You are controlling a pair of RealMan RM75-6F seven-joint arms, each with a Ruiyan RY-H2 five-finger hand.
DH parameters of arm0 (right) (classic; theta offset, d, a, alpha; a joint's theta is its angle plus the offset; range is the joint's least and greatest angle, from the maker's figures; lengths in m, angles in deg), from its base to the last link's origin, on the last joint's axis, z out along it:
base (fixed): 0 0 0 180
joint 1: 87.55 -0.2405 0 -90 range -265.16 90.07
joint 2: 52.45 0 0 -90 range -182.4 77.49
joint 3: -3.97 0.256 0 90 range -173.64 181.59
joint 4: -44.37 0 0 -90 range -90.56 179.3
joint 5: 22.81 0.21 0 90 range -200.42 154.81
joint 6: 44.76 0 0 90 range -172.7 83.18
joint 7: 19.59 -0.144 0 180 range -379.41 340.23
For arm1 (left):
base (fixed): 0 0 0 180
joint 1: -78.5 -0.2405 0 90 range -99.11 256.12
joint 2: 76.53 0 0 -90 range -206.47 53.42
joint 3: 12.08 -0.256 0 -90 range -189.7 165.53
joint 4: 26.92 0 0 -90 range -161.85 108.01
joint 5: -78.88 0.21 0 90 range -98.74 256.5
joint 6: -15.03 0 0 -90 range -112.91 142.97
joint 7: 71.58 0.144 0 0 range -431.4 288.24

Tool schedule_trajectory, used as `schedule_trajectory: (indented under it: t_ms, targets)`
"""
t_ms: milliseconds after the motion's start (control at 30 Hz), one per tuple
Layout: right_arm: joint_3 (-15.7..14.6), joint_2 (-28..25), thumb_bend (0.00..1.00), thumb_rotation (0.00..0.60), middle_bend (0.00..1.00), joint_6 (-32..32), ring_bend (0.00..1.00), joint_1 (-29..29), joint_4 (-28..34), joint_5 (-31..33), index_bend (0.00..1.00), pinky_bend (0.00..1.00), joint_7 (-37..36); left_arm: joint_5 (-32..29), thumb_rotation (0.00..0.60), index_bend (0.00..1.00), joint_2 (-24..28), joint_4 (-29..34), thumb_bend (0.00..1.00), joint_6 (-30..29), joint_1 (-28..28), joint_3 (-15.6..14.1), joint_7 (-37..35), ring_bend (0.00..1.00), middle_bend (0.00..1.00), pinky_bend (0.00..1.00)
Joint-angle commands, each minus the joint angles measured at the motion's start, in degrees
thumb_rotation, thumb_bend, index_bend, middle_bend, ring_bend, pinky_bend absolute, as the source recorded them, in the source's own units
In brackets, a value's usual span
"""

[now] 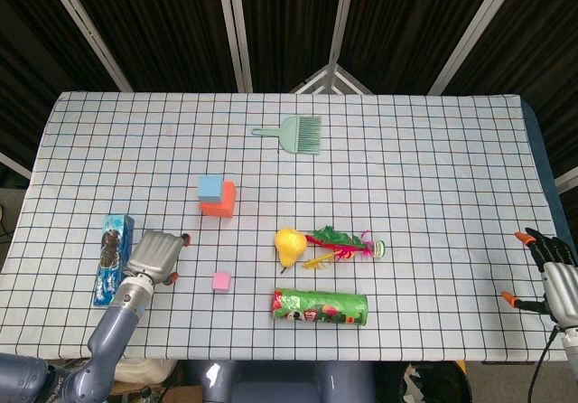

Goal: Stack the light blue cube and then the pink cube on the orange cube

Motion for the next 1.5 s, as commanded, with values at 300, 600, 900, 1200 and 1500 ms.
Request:
schedule_trajectory:
  t_ms: [300, 600, 900, 1200, 1500]
  targets:
    - [-0.01, -0.24, 0.15, 0.600, 0.09, 0.27, 0.10, 0.02, -0.05, 0.23, 0.14, 0.05, -0.65, -0.41, 0.600, 0.31, -7.25, -2.56, 0.29, -0.57, 1.44, 0.67, 1.68, 0.76, 0.90, 0.86]
    - [0.09, -0.51, 0.15, 0.600, 0.09, 0.24, 0.10, 0.14, -0.21, 0.41, 0.14, 0.05, -1.53, -0.87, 0.600, 0.33, -13.25, -5.05, 0.29, -1.94, 2.88, 1.71, 3.77, 0.76, 0.90, 0.87]
    - [0.02, -0.63, 0.15, 0.600, 0.09, 0.32, 0.10, 0.14, -0.13, 0.29, 0.14, 0.05, -1.73, 0.04, 0.600, 0.34, -15.30, -4.69, 0.29, -4.27, 2.68, 1.43, 4.79, 0.76, 0.91, 0.88]
    - [0.00, -0.78, 0.15, 0.600, 0.09, 0.73, 0.10, 0.08, 0.04, 0.53, 0.14, 0.05, -1.93, 2.00, 0.600, 0.34, -16.75, -4.79, 0.29, -6.75, 1.92, 0.39, 6.12, 0.77, 0.91, 0.88]
    - [-0.06, -0.84, 0.15, 0.600, 0.09, 0.96, 0.10, 0.05, 0.12, 0.60, 0.14, 0.05, -1.91, 2.23, 0.600, 0.34, -17.28, -4.67, 0.29, -8.16, 1.06, 0.19, 7.27, 0.77, 0.91, 0.88]
